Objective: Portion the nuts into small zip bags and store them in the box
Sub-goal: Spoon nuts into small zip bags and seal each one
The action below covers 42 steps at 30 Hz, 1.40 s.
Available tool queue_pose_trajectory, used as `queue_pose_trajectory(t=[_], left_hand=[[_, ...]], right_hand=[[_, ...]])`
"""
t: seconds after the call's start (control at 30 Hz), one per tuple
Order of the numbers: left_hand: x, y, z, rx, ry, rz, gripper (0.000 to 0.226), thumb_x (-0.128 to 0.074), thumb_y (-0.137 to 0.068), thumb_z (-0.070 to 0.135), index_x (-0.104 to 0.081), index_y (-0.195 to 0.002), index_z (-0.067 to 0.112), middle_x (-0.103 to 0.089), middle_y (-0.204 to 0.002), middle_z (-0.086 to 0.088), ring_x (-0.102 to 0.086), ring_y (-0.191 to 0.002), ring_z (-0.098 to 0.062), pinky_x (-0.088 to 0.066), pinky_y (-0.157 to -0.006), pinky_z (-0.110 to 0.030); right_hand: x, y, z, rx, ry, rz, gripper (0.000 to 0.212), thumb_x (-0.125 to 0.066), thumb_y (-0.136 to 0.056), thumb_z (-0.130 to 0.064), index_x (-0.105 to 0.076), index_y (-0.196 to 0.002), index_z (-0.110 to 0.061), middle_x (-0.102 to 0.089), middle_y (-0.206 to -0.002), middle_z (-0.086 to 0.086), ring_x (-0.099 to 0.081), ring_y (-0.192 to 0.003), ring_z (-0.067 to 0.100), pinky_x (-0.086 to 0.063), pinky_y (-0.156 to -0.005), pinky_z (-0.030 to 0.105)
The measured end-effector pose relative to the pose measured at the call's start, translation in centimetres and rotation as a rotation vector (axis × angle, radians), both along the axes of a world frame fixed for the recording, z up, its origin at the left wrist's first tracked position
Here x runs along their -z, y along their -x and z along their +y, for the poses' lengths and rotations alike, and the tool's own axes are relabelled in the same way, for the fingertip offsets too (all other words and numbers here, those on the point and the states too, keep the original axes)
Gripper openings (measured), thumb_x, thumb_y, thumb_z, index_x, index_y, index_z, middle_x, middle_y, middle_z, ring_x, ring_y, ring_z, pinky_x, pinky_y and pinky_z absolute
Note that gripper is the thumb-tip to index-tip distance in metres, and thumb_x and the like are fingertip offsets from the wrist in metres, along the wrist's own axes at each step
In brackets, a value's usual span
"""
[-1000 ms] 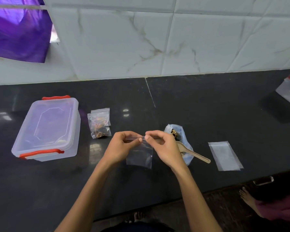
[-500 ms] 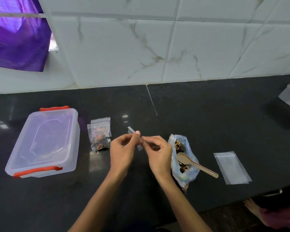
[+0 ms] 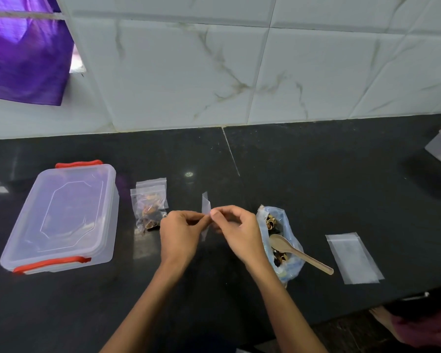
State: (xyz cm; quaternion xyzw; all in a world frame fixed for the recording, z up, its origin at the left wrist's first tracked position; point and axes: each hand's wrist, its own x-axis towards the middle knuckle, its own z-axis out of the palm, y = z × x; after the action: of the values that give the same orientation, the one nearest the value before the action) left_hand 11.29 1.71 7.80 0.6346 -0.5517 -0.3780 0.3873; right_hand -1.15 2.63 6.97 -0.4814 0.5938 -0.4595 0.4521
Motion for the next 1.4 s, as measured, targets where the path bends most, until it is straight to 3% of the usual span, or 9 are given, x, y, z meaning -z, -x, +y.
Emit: queue_pose_trajectory(t=[0.3, 0.47, 0.63, 0.8, 0.9, 1.03, 1.13, 1.23, 1.4], left_hand=[[-0.2, -0.8, -0.1, 0.074, -0.013, -0.033, 0.012, -0.084, -0.067, 0.013, -0.075, -0.067, 0.021, -0.068, -0.059, 0.012, -0.065, -0.059, 0.004, -0.048, -0.056, -0.007], [0.1, -1.3, -0.4, 0.214, -0.123, -0.026, 0.016, -0.082, -0.070, 0.013, -0.071, -0.064, 0.024, -0.071, -0.063, 0.006, -0.066, -0.060, 0.000, -0.050, -0.056, -0.011], [0.7, -1.1, -0.6, 0.277, -0.150, -0.100, 0.014, -0.069, -0.086, 0.017, -0.071, -0.072, 0.021, -0.070, -0.069, 0.006, -0.065, -0.063, 0.001, -0.050, -0.058, -0.015], [0.9, -0.1, -0.2, 0.174, -0.079, -0.218, 0.018, -0.069, -0.082, 0.018, -0.064, -0.065, 0.019, -0.065, -0.066, 0.006, -0.061, -0.064, -0.003, -0.053, -0.062, -0.024], [1.0, 0.1, -0.1, 0.054, -0.036, -0.256, 0.019, -0.069, -0.081, 0.016, -0.060, -0.065, 0.010, -0.062, -0.060, 0.000, -0.054, -0.054, -0.007, -0.043, -0.050, -0.020], [0.7, 0.3, 0.1, 0.007, -0.015, -0.243, 0.019, -0.072, -0.080, 0.018, -0.060, -0.066, 0.012, -0.062, -0.062, 0.003, -0.057, -0.059, -0.004, -0.042, -0.051, -0.016], [0.6, 0.1, 0.2, 0.019, -0.014, -0.196, 0.014, -0.071, -0.082, 0.017, -0.062, -0.070, 0.018, -0.064, -0.069, 0.006, -0.060, -0.067, -0.002, -0.044, -0.056, -0.011], [1.0, 0.0, 0.0, -0.023, -0.006, -0.138, 0.017, -0.069, -0.084, 0.021, -0.063, -0.069, 0.015, -0.065, -0.066, 0.004, -0.063, -0.064, -0.007, -0.053, -0.061, -0.024], [1.0, 0.5, 0.4, -0.080, -0.031, -0.118, 0.014, -0.070, -0.084, 0.025, -0.061, -0.074, 0.021, -0.066, -0.070, 0.007, -0.064, -0.068, -0.004, -0.051, -0.062, -0.021]], right_hand=[[0.3, 0.4, 0.0, -0.168, -0.105, -0.041, 0.016, -0.062, -0.091, -0.023, -0.075, -0.093, -0.013, -0.073, -0.087, 0.009, -0.070, -0.089, 0.019, -0.056, -0.086, 0.041], [0.4, 0.8, -0.2, -0.213, -0.216, -0.013, 0.016, -0.057, -0.094, -0.020, -0.072, -0.092, -0.016, -0.072, -0.090, 0.006, -0.070, -0.089, 0.015, -0.058, -0.081, 0.036], [0.6, 0.9, -0.2, -0.153, -0.156, 0.176, 0.014, -0.058, -0.093, -0.021, -0.071, -0.090, -0.017, -0.071, -0.079, -0.001, -0.069, -0.075, 0.008, -0.059, -0.070, 0.026], [0.5, 0.3, -0.2, -0.114, -0.099, 0.436, 0.013, -0.060, -0.091, -0.022, -0.072, -0.092, -0.019, -0.069, -0.077, -0.005, -0.066, -0.071, 0.005, -0.057, -0.071, 0.024], [0.3, 0.4, -0.3, -0.060, -0.097, 0.529, 0.012, -0.062, -0.088, -0.022, -0.073, -0.086, -0.018, -0.069, -0.071, -0.004, -0.064, -0.066, 0.005, -0.056, -0.067, 0.026], [0.0, 0.2, -0.3, -0.115, -0.160, 0.481, 0.010, -0.062, -0.089, -0.026, -0.070, -0.093, -0.021, -0.067, -0.078, -0.009, -0.064, -0.072, 0.005, -0.057, -0.072, 0.028], [-0.4, 0.2, -0.4, -0.172, -0.265, 0.261, 0.019, -0.067, -0.086, -0.021, -0.061, -0.103, -0.026, -0.065, -0.088, -0.011, -0.067, -0.080, 0.009, -0.060, -0.071, 0.033], [-0.5, -0.1, -0.2, -0.169, -0.357, 0.108, 0.035, -0.067, -0.085, -0.018, -0.052, -0.116, -0.028, -0.067, -0.093, -0.007, -0.069, -0.082, 0.011, -0.060, -0.071, 0.034], [-0.1, -0.5, 0.0, -0.015, -0.245, 0.181, 0.032, -0.066, -0.087, -0.017, -0.051, -0.114, -0.023, -0.070, -0.081, -0.006, -0.068, -0.074, 0.006, -0.059, -0.075, 0.033]])
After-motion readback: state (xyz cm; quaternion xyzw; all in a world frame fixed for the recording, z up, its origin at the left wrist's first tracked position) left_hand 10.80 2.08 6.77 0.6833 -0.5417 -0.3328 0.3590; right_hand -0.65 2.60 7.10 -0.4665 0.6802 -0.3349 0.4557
